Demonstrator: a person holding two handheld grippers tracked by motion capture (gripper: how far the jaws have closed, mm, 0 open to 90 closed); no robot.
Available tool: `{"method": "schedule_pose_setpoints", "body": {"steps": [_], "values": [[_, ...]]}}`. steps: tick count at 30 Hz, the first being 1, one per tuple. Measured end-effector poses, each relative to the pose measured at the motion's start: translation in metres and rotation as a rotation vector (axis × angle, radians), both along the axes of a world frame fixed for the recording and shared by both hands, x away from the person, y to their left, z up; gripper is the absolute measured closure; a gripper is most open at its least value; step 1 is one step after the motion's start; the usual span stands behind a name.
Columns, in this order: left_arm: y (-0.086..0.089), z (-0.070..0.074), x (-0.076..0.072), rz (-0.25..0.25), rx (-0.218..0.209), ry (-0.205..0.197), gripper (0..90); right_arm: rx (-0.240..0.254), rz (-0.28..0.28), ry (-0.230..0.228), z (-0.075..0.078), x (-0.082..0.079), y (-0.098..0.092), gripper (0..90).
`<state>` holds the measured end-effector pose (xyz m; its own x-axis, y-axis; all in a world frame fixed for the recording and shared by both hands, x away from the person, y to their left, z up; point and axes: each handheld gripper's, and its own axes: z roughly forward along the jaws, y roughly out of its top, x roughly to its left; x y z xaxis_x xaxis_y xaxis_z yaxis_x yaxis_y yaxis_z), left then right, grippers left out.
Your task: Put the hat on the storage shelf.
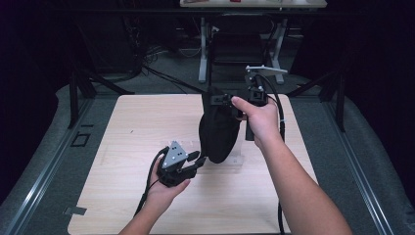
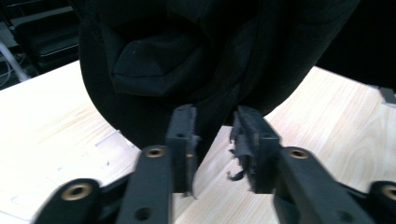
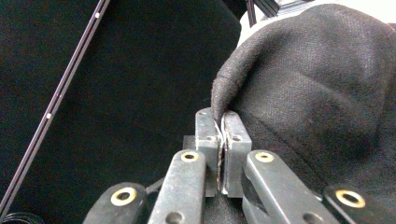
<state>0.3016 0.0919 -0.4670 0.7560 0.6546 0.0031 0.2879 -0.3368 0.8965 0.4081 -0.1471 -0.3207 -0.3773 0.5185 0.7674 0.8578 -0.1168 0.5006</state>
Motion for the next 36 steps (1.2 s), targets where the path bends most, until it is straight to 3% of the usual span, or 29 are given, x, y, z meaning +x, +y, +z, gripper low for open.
{"method": "schedule_pose_setpoints", "body": {"steps": [4, 12, 21, 36], "values": [[0.000, -0.002, 0.002, 0.000, 0.012, 0.009, 76.6, 0.000, 0.000, 0.000, 0.000, -0.001, 0.000, 87.9], [-0.001, -0.003, 0.000, -0.004, 0.047, -0.023, 79.4, 0.002, 0.002, -0.004, -0.001, -0.003, -0.003, 86.3], [-0.003, -0.004, -0.001, -0.008, 0.072, -0.049, 80.1, 0.000, -0.002, -0.049, 0.007, -0.009, -0.011, 80.0], [0.014, -0.005, -0.002, 0.026, 0.097, -0.058, 84.8, -0.024, -0.048, -0.068, 0.007, -0.018, -0.044, 78.7]]}}
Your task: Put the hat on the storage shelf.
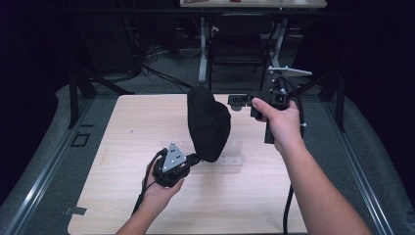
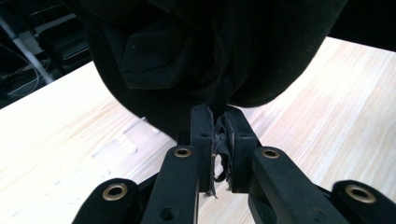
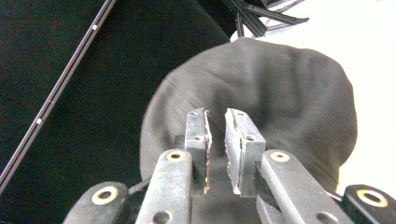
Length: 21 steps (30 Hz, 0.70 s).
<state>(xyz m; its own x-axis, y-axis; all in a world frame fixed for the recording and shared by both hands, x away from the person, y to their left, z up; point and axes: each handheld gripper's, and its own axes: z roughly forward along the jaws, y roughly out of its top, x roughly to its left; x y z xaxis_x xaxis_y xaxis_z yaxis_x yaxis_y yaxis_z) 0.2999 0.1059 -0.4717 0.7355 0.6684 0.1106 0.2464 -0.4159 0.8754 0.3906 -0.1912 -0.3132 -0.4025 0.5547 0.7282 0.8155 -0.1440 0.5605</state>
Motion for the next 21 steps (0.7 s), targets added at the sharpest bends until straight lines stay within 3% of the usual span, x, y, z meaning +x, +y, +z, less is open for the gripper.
{"method": "schedule_pose_setpoints", "body": {"steps": [5, 9, 12, 21], "values": [[0.010, -0.006, 0.002, 0.024, -0.004, 0.017, 85.6, -0.001, -0.022, 0.001, -0.003, -0.003, -0.010, 78.5], [0.016, -0.018, 0.005, 0.038, 0.040, 0.048, 85.5, 0.005, -0.043, 0.005, -0.006, -0.003, -0.016, 78.6], [0.024, -0.025, 0.005, 0.047, 0.008, 0.061, 85.4, 0.002, -0.046, 0.004, -0.006, -0.004, -0.018, 78.5], [0.033, -0.032, 0.004, 0.063, -0.010, 0.076, 84.9, -0.008, -0.046, 0.002, -0.007, -0.005, -0.019, 77.6]]}}
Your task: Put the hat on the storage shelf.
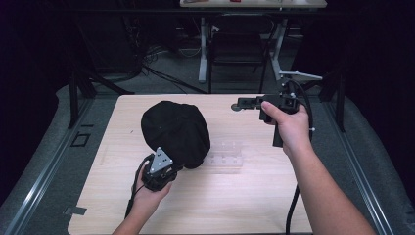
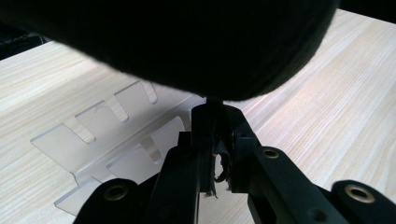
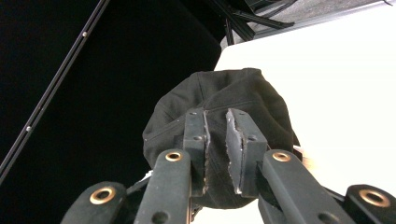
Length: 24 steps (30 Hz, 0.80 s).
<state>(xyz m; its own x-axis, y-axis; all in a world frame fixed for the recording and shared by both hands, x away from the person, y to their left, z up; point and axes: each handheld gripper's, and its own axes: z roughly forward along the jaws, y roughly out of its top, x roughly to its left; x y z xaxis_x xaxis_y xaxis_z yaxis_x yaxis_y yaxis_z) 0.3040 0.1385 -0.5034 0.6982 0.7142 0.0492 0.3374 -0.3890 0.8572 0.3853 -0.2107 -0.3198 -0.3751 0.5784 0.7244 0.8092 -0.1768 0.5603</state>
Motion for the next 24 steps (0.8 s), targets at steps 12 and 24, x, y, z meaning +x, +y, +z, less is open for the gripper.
{"method": "schedule_pose_setpoints", "body": {"steps": [12, 24], "values": [[0.007, -0.002, -0.004, 0.003, -0.064, 0.026, 78.3, -0.028, -0.018, -0.015, 0.000, -0.006, -0.006, 76.5], [0.032, 0.000, -0.015, 0.005, -0.138, 0.034, 56.0, -0.155, -0.023, -0.067, -0.005, -0.026, -0.014, 71.8]]}}
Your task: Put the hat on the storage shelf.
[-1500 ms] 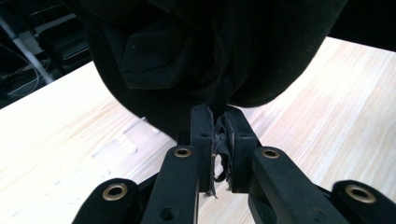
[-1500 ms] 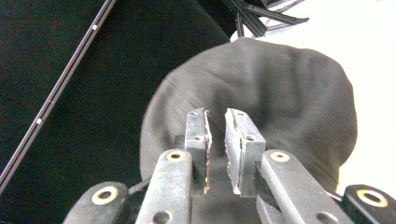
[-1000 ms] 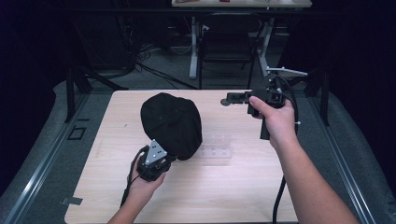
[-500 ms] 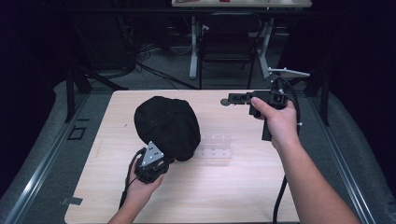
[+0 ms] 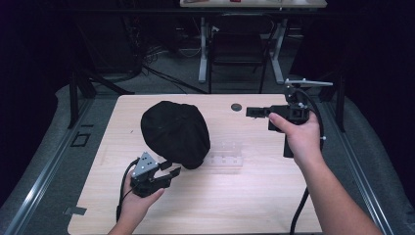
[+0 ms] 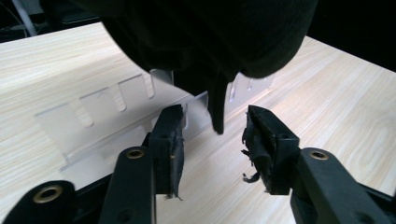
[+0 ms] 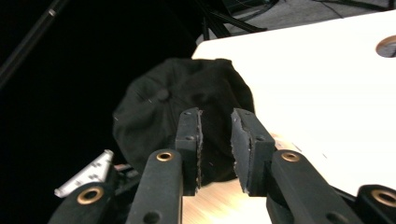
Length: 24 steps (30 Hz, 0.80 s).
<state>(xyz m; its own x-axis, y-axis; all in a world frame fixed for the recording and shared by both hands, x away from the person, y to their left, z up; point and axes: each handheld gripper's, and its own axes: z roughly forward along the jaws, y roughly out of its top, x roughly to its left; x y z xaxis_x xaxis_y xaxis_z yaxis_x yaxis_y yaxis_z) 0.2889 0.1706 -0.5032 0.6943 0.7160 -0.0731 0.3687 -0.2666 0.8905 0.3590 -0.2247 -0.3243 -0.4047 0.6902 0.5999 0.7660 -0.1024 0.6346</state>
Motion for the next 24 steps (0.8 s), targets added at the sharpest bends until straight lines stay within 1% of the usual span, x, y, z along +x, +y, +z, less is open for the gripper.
{"method": "schedule_pose_setpoints", "body": {"steps": [1, 3, 4, 6, 7, 8, 9, 11, 14, 17, 19, 21, 22, 23, 24], "values": [[0.003, -0.001, -0.001, 0.005, 0.000, -0.003, 54.7, -0.015, 0.000, -0.004, -0.002, -0.002, -0.001, 71.3], [0.007, -0.002, -0.002, 0.012, 0.000, 0.009, 53.1, -0.039, -0.005, -0.015, -0.005, -0.006, -0.003, 70.3], [0.010, -0.003, -0.003, 0.017, 0.001, 0.009, 52.8, -0.053, -0.008, -0.025, -0.007, -0.008, -0.004, 69.3], [0.015, -0.005, -0.003, 0.027, 0.000, 0.027, 52.5, -0.074, -0.010, -0.034, -0.013, -0.013, -0.006, 66.7], [0.018, -0.007, -0.004, 0.038, -0.002, 0.032, 51.9, -0.083, -0.004, -0.035, -0.016, -0.016, -0.007, 65.8], [0.020, -0.008, -0.005, 0.045, -0.003, 0.034, 51.0, -0.096, -0.009, -0.040, -0.019, -0.019, -0.009, 64.7], [0.022, -0.010, -0.005, 0.049, -0.011, 0.034, 50.5, -0.103, -0.010, -0.045, -0.021, -0.021, -0.010, 63.8], [0.025, -0.014, -0.006, 0.072, -0.016, 0.032, 49.0, -0.113, -0.017, -0.053, -0.027, -0.025, -0.012, 61.6], [0.029, -0.020, -0.007, 0.085, -0.024, 0.042, 48.0, -0.136, -0.026, -0.079, -0.035, -0.032, -0.017, 58.5], [0.032, -0.026, -0.007, 0.094, -0.028, 0.059, 47.9, -0.147, -0.026, -0.083, -0.043, -0.038, -0.021, 56.2], [0.032, -0.030, -0.007, 0.099, -0.021, 0.066, 47.9, -0.156, -0.034, -0.094, -0.049, -0.042, -0.023, 55.4], [0.032, -0.032, -0.008, 0.098, -0.017, 0.067, 47.8, -0.207, -0.043, -0.097, -0.052, -0.045, -0.024, 55.1], [0.032, -0.033, -0.008, 0.099, -0.014, 0.066, 47.8, -0.225, -0.050, -0.122, -0.054, -0.048, -0.024, 54.4], [0.032, -0.033, -0.008, 0.098, -0.010, 0.066, 47.6, -0.237, -0.054, -0.130, -0.057, -0.050, -0.025, 54.6], [0.032, -0.034, -0.008, 0.100, -0.011, 0.068, 47.5, -0.240, -0.052, -0.128, -0.058, -0.052, -0.025, 54.6]]}}
